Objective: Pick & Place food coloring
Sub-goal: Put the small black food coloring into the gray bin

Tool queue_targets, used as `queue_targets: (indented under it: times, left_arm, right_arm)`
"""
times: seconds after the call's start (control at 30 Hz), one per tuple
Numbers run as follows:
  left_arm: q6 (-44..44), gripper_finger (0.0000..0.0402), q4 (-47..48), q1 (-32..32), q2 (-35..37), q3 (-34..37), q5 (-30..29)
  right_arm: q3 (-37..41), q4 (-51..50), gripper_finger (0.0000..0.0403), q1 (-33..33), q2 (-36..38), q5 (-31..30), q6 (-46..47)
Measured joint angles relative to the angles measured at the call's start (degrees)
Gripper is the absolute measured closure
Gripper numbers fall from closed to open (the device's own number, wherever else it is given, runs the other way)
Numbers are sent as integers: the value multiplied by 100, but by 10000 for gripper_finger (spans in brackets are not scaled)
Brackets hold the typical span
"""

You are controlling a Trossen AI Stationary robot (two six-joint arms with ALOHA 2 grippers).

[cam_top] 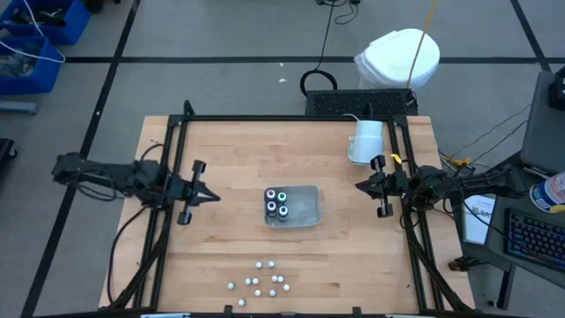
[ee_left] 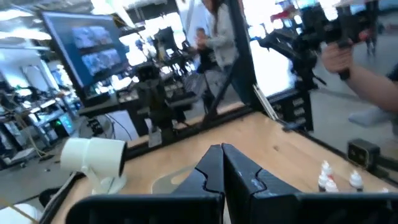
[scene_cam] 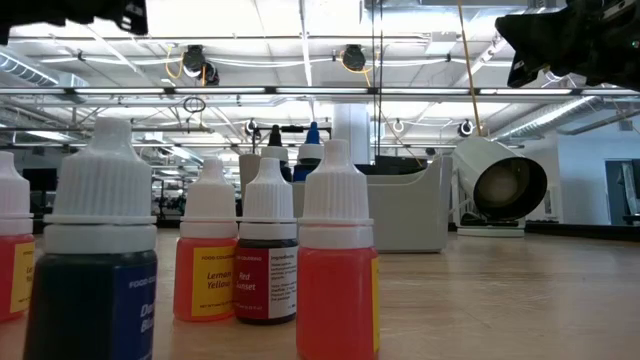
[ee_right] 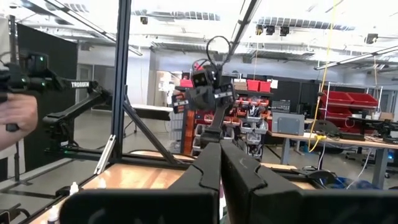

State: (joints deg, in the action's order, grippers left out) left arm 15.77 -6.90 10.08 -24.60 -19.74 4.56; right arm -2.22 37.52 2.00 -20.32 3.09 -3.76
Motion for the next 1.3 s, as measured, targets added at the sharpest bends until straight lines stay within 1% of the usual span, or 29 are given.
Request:
queue_targets:
  times: [0.17,0.27,0.47,0.57,0.73,0.9,1.03,1.17,1.3]
  left_arm:
    - [-284,400,15,-115,586,505,-10]
    - [-273,400,41,-111,953,703,-185]
    - [-304,400,514,-81,1663,806,-366]
    - [-413,400,694,-52,1841,804,-534]
    - [-674,400,996,-52,1862,804,-870]
    - [-1271,386,1499,-52,1862,804,-1365]
    - [-1740,381,1662,-52,1760,804,-1334]
    - [-1943,379,1668,-52,1559,804,-1353]
    - [-2117,379,1666,-52,1314,804,-1365]
  right_arm:
    - [1,-34,403,-1,-1,0,8]
    - [0,-46,403,0,0,0,11]
    - [1,-124,403,-2,-2,0,385]
    - [0,-223,403,0,0,0,460]
    - [0,-271,403,-1,-4,0,452]
    - [0,-396,403,0,-141,0,477]
    - [0,-344,403,-2,-328,-14,469]
    - [-25,-51,403,-2,-503,-186,469]
    - [-286,-154,403,71,-882,-162,512]
